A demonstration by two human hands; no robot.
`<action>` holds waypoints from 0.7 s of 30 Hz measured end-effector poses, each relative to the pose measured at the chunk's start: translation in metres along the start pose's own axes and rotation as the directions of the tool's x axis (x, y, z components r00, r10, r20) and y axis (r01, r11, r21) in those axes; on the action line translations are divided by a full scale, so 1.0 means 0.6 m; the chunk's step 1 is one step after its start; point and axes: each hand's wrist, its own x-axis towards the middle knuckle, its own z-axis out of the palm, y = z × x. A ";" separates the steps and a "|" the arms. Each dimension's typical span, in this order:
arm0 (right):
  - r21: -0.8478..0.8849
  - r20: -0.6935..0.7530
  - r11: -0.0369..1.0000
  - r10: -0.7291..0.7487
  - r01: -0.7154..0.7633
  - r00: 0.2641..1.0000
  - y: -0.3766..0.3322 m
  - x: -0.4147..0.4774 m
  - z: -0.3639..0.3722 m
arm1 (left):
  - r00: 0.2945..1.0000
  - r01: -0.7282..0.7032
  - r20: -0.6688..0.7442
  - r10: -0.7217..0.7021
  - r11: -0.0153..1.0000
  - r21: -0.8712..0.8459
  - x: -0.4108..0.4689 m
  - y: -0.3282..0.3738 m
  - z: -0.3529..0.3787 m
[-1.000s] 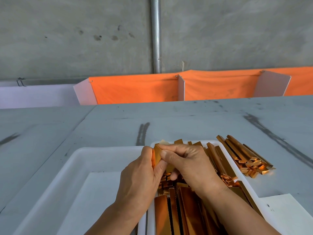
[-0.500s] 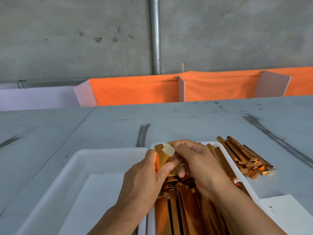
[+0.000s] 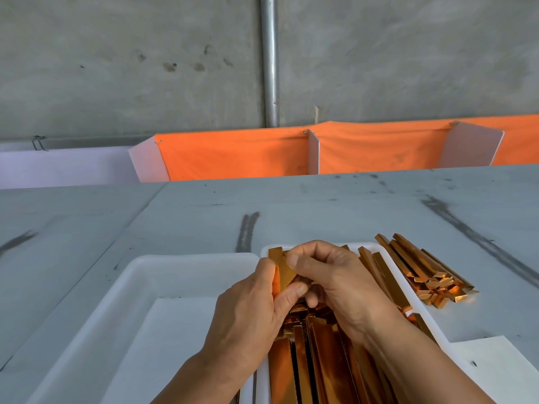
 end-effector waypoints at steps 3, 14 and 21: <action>-0.017 -0.020 1.000 -0.011 0.011 1.000 0.000 0.001 -0.001 | 1.000 -0.008 0.010 0.008 1.000 -0.004 0.000 0.002 -0.001; 0.052 -0.048 0.999 0.010 -0.008 0.999 -0.002 0.003 -0.004 | 0.999 -0.035 0.025 0.036 0.998 -0.055 -0.001 0.008 -0.005; 0.054 -0.047 0.999 0.003 0.000 0.999 -0.003 0.002 -0.005 | 0.999 -0.039 0.027 0.042 0.996 -0.081 -0.002 0.011 -0.008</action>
